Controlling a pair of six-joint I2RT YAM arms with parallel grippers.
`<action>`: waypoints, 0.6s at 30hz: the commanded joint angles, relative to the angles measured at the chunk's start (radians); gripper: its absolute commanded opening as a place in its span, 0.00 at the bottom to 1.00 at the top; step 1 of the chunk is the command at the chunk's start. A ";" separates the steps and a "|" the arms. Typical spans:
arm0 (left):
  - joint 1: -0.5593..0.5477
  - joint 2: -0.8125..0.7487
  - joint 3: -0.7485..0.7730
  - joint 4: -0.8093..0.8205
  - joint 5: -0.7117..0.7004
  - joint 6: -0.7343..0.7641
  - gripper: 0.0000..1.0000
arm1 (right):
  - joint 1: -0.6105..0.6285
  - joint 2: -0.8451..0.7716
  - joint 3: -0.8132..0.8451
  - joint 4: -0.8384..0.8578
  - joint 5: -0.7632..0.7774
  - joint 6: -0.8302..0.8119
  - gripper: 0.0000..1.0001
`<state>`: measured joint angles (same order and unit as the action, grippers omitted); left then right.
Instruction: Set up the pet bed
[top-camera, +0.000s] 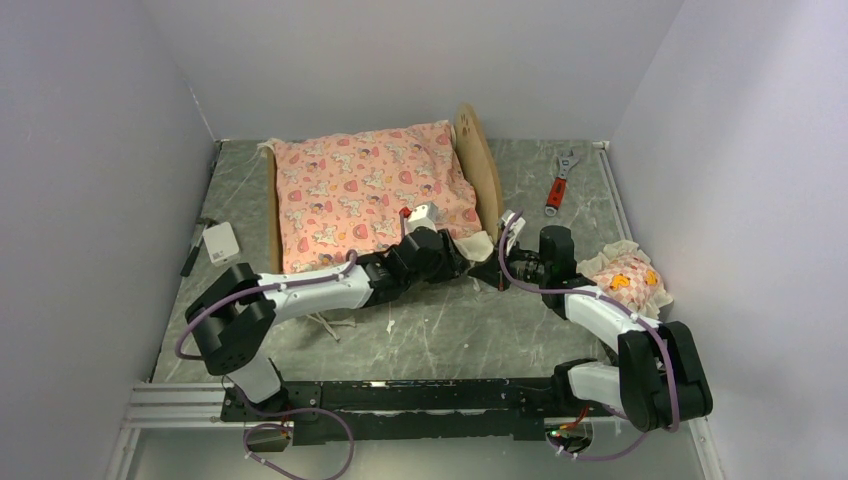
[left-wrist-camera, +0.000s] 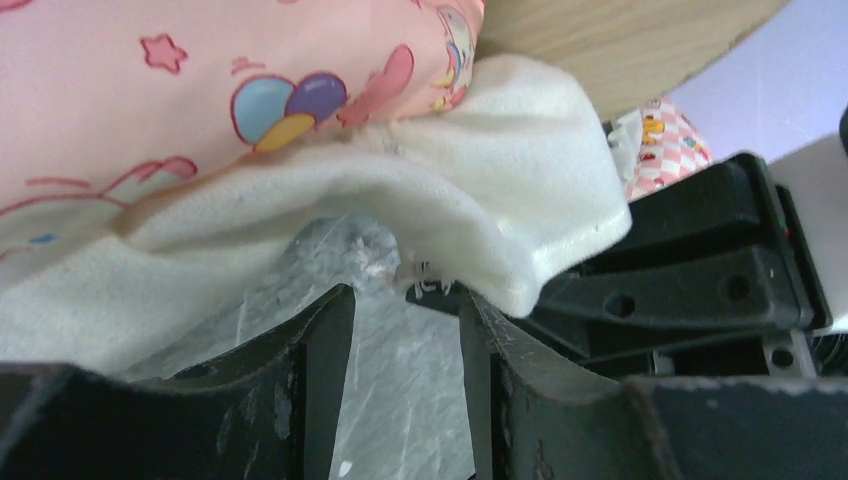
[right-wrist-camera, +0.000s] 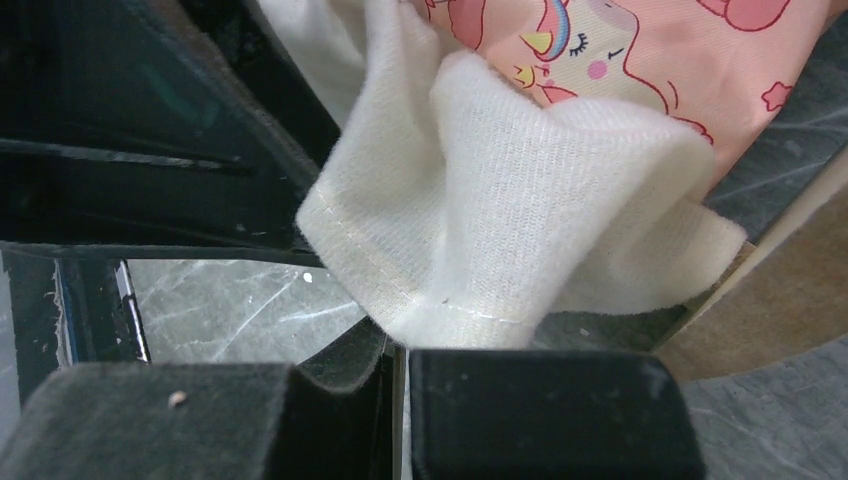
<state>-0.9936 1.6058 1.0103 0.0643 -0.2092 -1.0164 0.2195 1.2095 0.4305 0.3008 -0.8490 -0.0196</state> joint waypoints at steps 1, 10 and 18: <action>0.002 0.042 0.052 0.063 -0.042 -0.064 0.49 | 0.012 -0.034 -0.007 0.050 -0.076 -0.003 0.00; 0.002 0.076 0.064 0.081 -0.066 -0.062 0.50 | 0.013 -0.039 -0.013 0.059 -0.074 -0.003 0.00; 0.003 0.048 0.033 0.144 -0.065 -0.057 0.51 | 0.018 -0.038 -0.015 0.061 -0.073 -0.003 0.00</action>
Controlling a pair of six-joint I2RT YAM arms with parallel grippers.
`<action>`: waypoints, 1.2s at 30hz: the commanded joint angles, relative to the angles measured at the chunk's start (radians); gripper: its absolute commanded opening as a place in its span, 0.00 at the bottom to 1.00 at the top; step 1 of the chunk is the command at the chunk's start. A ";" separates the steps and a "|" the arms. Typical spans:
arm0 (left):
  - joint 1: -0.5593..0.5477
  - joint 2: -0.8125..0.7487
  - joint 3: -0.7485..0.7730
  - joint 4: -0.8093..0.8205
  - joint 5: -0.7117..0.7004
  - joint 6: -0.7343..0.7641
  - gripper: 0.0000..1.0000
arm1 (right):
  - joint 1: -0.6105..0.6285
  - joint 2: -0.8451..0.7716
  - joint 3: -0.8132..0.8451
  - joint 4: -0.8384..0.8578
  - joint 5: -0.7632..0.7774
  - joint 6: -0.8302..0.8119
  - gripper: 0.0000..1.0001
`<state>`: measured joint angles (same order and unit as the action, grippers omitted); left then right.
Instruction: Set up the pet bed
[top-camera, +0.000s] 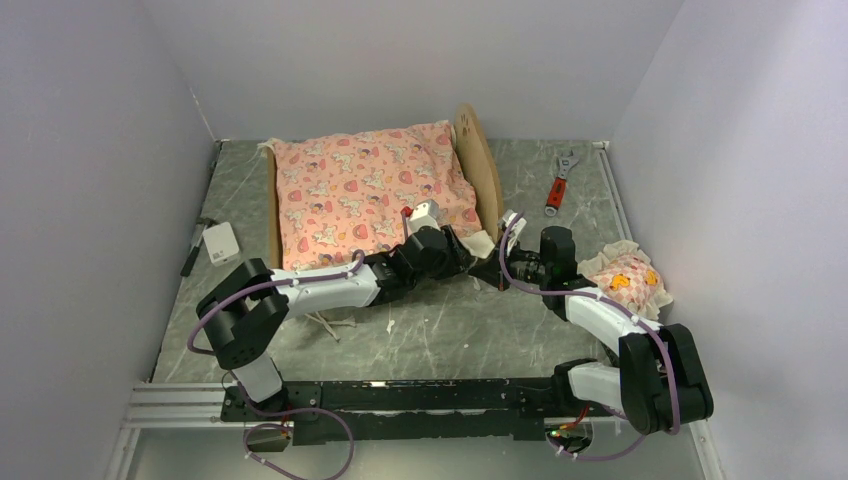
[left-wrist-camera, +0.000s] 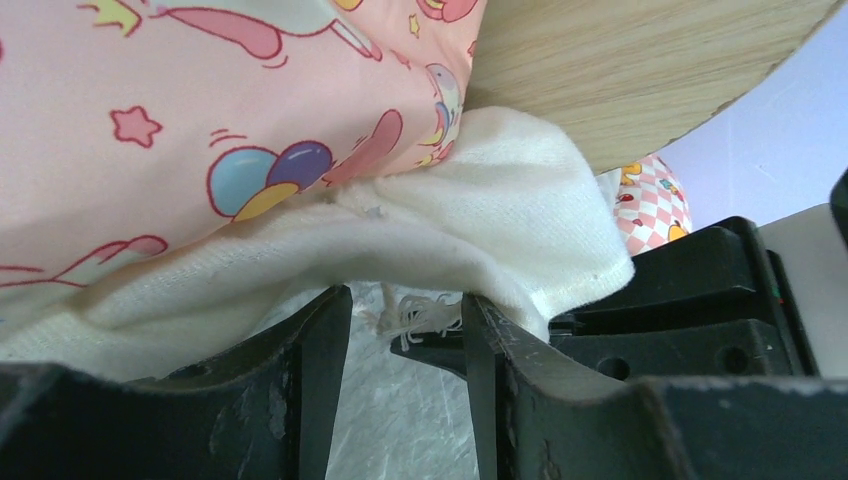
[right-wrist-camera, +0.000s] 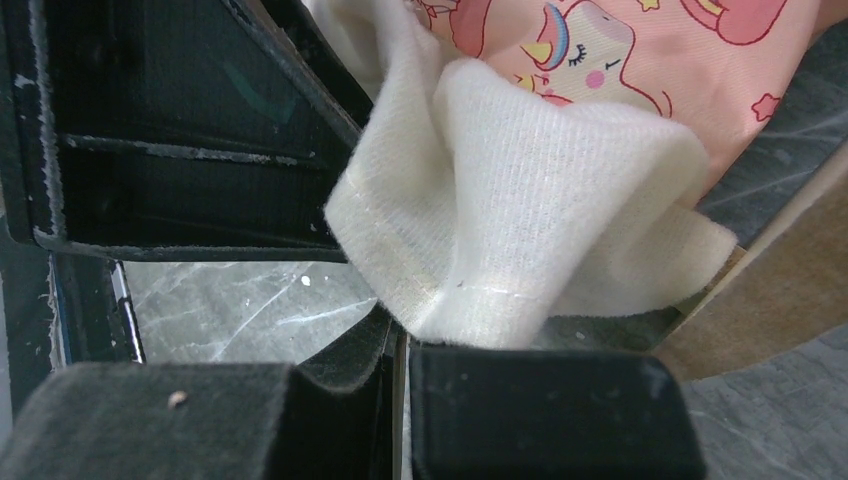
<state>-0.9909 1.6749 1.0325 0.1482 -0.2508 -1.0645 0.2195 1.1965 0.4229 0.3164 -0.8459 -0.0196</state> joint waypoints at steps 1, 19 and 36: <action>0.000 -0.019 0.010 0.063 -0.022 -0.009 0.51 | 0.018 -0.024 -0.007 0.047 -0.076 -0.003 0.00; 0.000 0.034 -0.005 0.055 0.060 -0.087 0.40 | 0.020 -0.035 -0.016 0.057 -0.049 0.006 0.00; -0.008 -0.012 -0.027 0.061 0.039 -0.038 0.00 | 0.020 -0.083 -0.025 0.039 0.053 0.055 0.13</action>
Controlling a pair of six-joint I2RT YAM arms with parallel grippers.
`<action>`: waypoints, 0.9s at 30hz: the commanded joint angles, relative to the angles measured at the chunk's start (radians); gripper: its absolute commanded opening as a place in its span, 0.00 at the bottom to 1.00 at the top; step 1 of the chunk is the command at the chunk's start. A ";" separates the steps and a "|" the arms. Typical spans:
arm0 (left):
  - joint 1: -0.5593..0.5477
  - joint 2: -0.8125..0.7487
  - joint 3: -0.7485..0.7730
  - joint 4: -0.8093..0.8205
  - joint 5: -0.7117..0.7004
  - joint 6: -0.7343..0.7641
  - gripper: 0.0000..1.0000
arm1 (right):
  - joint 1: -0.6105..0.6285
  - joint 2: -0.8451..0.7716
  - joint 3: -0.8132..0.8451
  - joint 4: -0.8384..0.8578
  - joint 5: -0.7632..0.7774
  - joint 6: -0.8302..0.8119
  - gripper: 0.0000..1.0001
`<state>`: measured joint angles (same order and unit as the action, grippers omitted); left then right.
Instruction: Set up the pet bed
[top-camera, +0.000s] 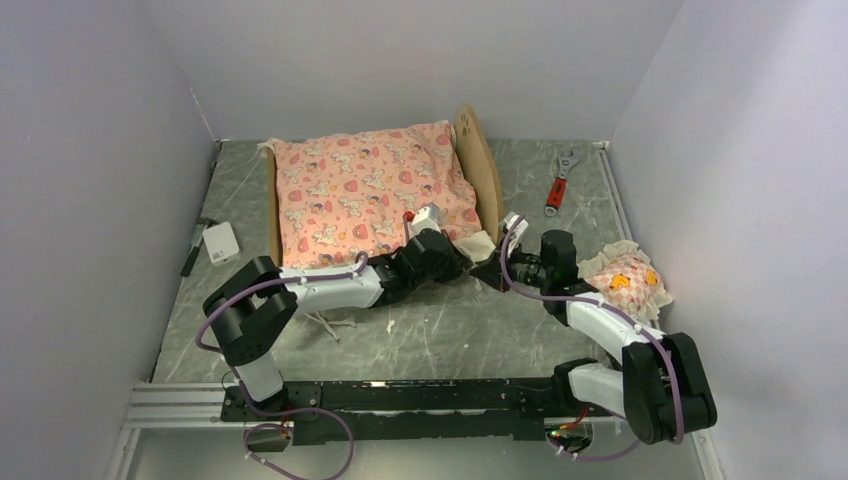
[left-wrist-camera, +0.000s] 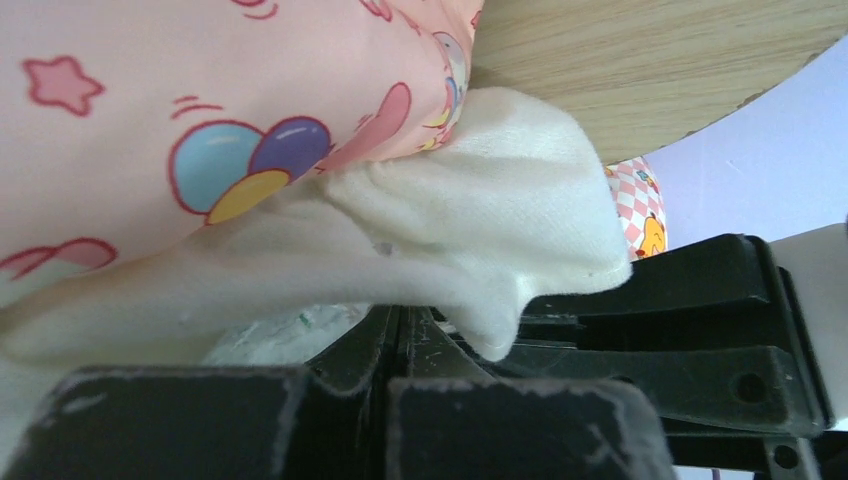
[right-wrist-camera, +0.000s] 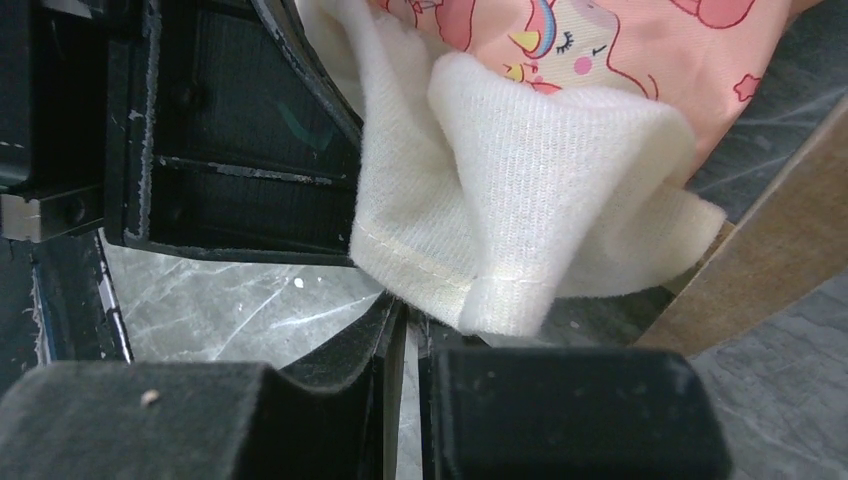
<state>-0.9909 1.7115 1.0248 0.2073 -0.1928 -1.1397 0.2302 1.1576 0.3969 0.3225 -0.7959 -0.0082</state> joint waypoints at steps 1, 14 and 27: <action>-0.009 -0.056 -0.016 -0.014 -0.029 0.046 0.00 | 0.009 -0.052 0.001 0.022 0.036 0.060 0.16; -0.026 -0.079 0.018 -0.055 -0.059 0.118 0.00 | 0.038 -0.158 -0.214 0.211 0.260 0.349 0.41; -0.038 -0.093 0.020 -0.063 -0.072 0.121 0.00 | 0.242 0.092 -0.276 0.597 0.409 0.333 0.46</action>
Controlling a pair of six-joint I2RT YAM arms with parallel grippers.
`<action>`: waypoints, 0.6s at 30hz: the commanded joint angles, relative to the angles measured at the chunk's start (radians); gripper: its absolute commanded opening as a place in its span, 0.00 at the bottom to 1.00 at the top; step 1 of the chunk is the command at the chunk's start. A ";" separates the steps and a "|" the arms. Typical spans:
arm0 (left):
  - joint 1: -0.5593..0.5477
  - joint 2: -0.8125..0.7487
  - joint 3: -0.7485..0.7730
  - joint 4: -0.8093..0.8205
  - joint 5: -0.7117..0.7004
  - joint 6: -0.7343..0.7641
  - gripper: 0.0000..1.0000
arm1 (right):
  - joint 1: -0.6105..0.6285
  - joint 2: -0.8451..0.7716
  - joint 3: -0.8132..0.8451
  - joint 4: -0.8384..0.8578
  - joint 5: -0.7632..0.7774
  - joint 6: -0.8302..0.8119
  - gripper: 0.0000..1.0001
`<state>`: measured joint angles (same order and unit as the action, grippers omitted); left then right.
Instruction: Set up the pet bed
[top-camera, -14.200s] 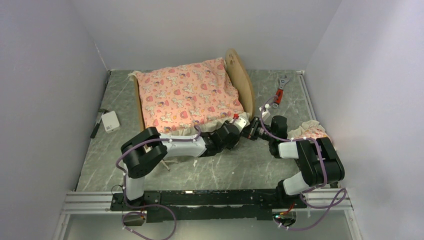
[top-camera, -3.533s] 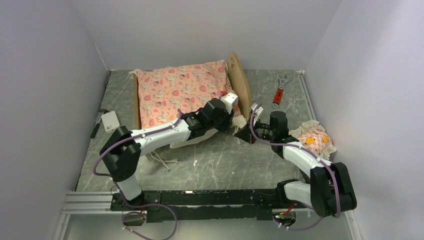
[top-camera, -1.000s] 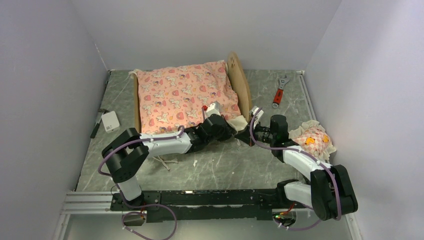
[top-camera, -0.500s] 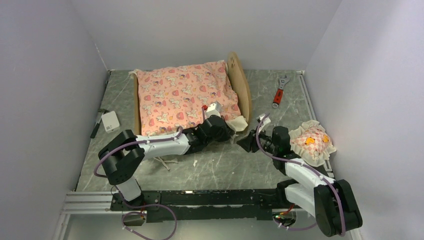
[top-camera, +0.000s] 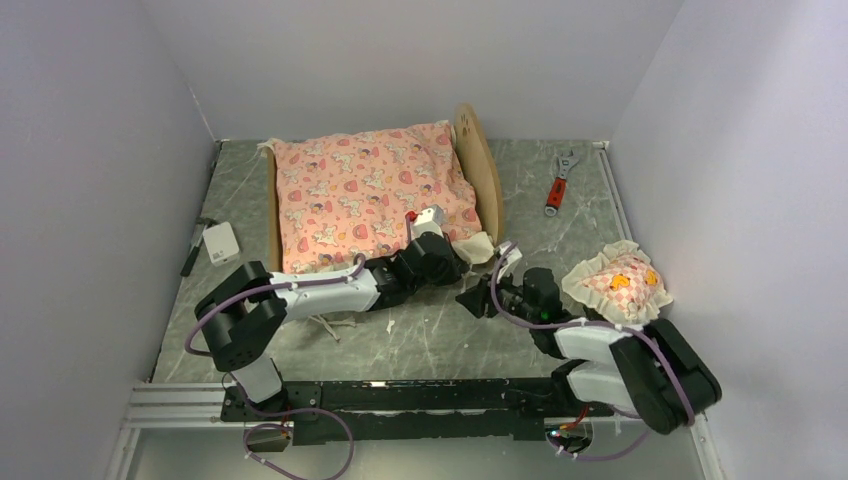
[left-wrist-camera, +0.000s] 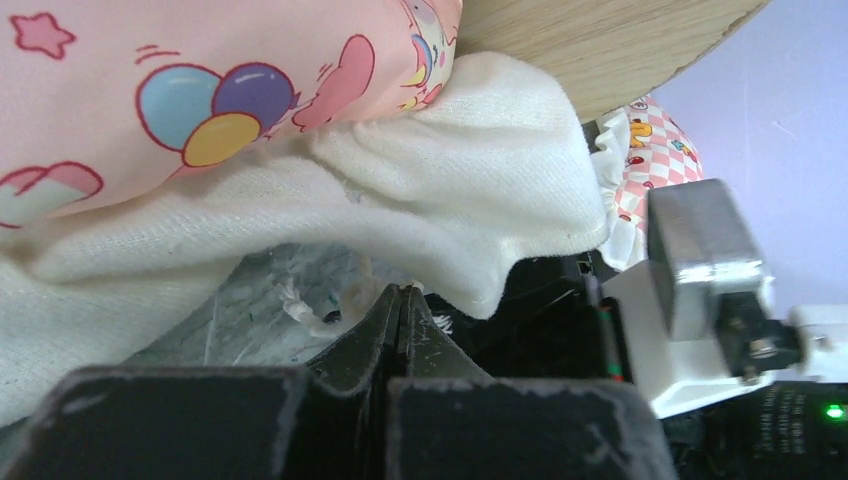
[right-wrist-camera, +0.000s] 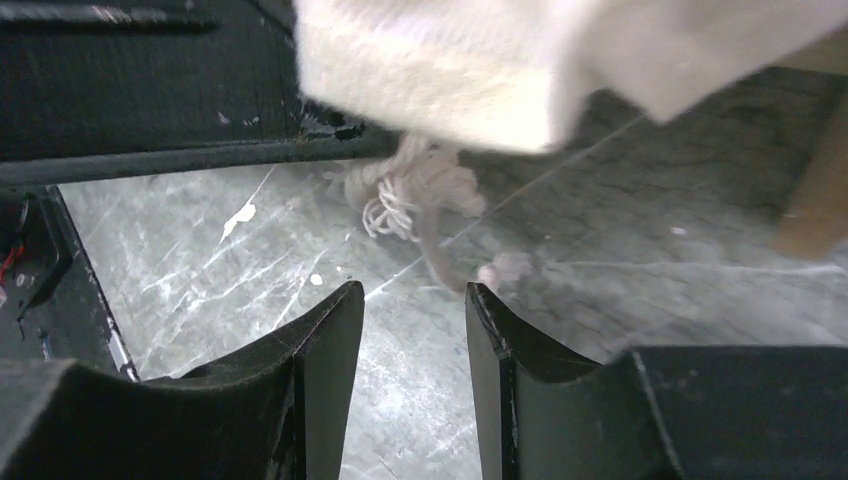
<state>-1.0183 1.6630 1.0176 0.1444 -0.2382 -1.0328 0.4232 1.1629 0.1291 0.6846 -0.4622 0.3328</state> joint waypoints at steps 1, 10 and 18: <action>-0.011 -0.045 0.027 0.001 -0.027 0.014 0.00 | 0.055 0.115 -0.006 0.275 0.086 -0.007 0.46; -0.014 -0.086 0.077 -0.086 -0.083 0.085 0.00 | 0.061 0.175 0.000 0.256 0.200 0.000 0.09; -0.019 -0.087 0.207 -0.239 -0.179 0.253 0.00 | 0.060 0.037 -0.020 0.098 0.305 0.066 0.00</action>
<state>-1.0275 1.6085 1.1423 -0.0086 -0.3347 -0.8837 0.4797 1.2785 0.1173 0.8394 -0.2375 0.3588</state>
